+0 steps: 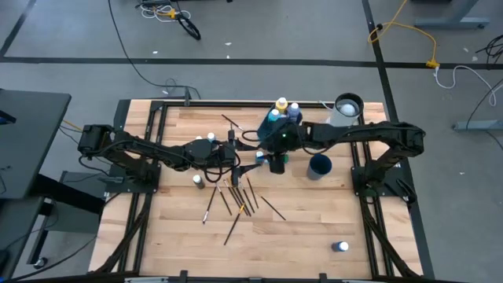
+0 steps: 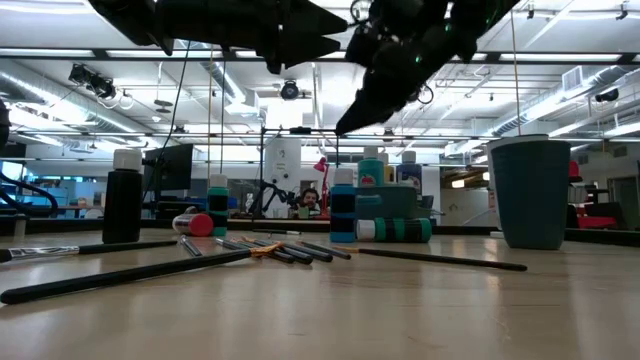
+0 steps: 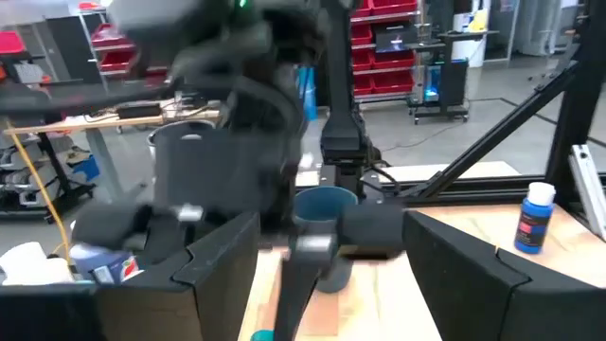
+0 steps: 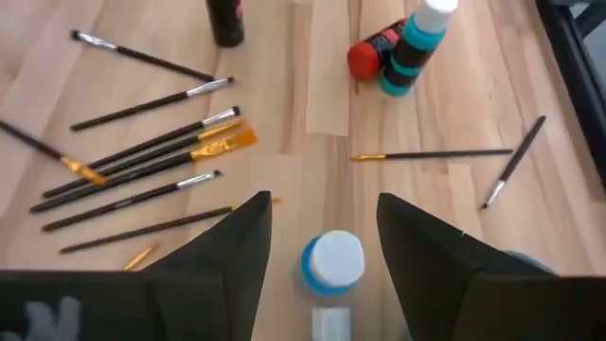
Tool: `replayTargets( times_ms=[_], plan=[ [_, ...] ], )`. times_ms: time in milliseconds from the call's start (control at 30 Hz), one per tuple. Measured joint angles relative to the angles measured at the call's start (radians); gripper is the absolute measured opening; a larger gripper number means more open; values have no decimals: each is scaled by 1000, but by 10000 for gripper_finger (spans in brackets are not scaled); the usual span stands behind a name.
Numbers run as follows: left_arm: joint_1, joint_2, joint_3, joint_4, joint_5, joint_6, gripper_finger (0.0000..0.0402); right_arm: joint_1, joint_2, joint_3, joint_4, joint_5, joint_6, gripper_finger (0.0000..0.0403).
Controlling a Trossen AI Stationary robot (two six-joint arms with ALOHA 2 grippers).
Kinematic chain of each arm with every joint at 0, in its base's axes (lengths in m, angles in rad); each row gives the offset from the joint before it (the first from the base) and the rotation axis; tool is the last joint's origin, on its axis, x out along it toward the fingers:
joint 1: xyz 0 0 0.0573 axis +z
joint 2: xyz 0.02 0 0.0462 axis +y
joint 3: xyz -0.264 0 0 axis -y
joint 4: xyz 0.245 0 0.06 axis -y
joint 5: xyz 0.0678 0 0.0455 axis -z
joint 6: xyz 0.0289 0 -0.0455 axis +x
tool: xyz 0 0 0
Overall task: Pick & Place Paint Supplies
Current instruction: Put the blue paint bottle into the blue bin
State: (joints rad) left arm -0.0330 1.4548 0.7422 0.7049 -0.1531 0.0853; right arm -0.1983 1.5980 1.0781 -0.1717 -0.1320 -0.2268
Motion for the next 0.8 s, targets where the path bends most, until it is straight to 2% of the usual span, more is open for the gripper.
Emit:
replayTargets(
  times_ms=[100,367,467,800],
  plan=[
    [0,0,0,3,35,-3,265,0,36,-14,73,2,30,197],
    [-1,0,0,4,53,-3,265,-9,136,-19,94,42,62,197],
    [-1,0,0,3,53,-3,265,-9,143,-19,88,95,58,197],
    [-1,0,0,4,53,0,265,-11,143,-17,31,91,85,197]
  ],
)
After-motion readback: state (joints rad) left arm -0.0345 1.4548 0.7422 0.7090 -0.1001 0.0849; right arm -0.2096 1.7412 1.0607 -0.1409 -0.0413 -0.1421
